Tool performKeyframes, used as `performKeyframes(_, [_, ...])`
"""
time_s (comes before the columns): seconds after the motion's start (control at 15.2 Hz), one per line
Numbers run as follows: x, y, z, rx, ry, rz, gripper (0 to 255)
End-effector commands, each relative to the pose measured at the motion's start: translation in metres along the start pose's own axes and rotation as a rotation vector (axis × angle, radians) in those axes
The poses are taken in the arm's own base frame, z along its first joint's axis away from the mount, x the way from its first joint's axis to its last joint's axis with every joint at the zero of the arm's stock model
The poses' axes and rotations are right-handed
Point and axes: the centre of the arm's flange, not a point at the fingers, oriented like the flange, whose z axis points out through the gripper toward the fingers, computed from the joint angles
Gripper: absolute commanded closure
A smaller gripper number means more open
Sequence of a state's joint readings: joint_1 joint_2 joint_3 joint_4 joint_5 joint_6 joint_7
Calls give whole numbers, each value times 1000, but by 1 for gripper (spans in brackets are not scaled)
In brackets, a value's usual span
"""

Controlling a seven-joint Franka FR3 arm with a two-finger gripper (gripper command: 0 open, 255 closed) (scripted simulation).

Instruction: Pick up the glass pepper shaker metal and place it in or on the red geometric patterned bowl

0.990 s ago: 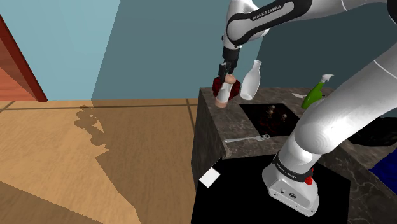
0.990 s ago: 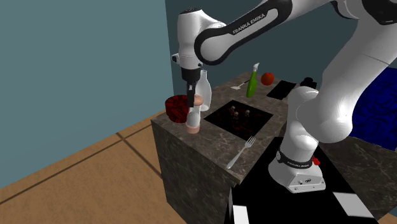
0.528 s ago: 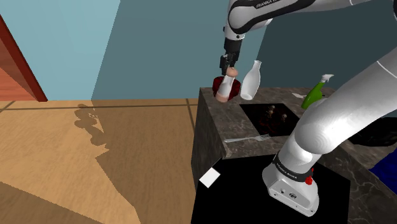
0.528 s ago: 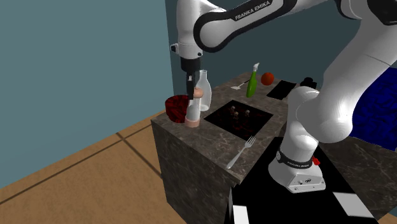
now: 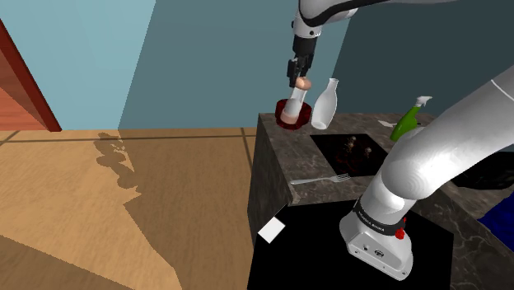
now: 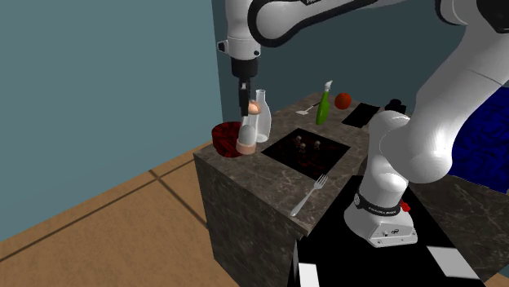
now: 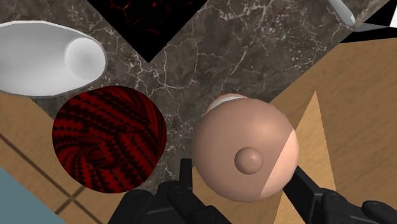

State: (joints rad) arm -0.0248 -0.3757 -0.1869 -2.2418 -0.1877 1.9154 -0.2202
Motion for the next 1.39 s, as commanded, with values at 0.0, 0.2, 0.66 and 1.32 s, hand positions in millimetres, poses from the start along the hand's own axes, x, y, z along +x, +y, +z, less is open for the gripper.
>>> performKeyframes(0.0, [1, 2, -12, 0, 0, 0, 255])
performKeyframes(0.2, [2, 3, -27, 0, 0, 0, 255])
performKeyframes(0.66, [18, 41, -53, 0, 0, 0, 255])
performKeyframes(1.32, [73, 158, -79, 0, 0, 0, 255])
